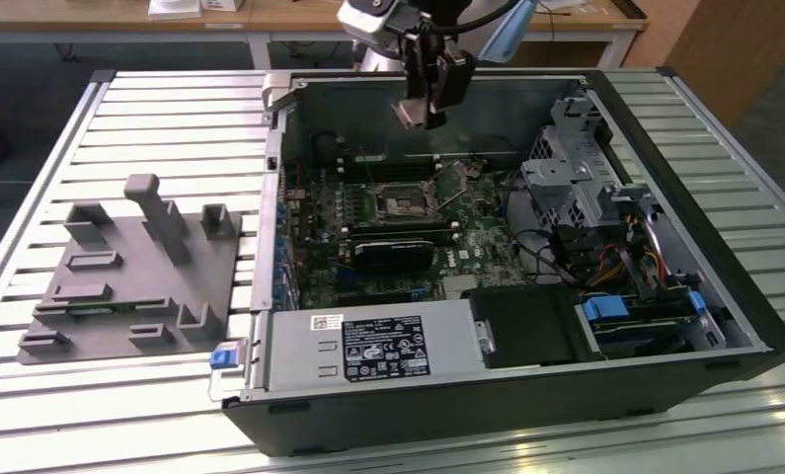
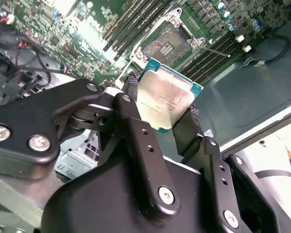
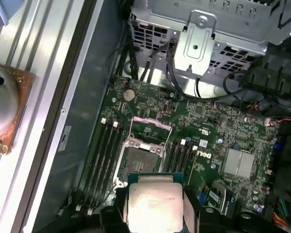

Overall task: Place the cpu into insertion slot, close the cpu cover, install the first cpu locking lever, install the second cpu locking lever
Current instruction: 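Place the cpu into insertion slot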

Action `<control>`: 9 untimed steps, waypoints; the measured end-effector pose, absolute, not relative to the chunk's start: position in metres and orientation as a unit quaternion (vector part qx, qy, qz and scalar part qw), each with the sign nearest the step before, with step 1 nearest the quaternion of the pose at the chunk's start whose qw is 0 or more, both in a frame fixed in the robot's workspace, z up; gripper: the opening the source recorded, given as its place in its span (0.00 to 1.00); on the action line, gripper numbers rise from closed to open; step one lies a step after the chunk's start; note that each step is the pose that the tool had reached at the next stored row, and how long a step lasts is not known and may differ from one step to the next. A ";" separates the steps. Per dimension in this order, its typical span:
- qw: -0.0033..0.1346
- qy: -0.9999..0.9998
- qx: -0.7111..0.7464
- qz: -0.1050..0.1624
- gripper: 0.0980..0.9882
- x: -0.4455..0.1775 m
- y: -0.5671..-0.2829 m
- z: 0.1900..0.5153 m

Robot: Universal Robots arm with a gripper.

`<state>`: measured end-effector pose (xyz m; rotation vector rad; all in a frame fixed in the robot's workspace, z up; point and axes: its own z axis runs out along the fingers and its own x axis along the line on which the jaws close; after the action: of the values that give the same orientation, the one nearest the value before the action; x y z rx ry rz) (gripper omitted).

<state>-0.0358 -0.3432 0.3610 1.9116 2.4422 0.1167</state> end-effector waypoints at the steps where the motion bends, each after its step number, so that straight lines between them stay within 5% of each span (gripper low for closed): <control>1: 0.019 0.784 0.619 0.037 0.49 -0.036 -0.343 0.360; 9: 0.018 0.760 0.648 0.034 0.49 -0.036 -0.343 0.355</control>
<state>-0.0357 -0.3429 0.3546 2.0132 2.3613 0.1042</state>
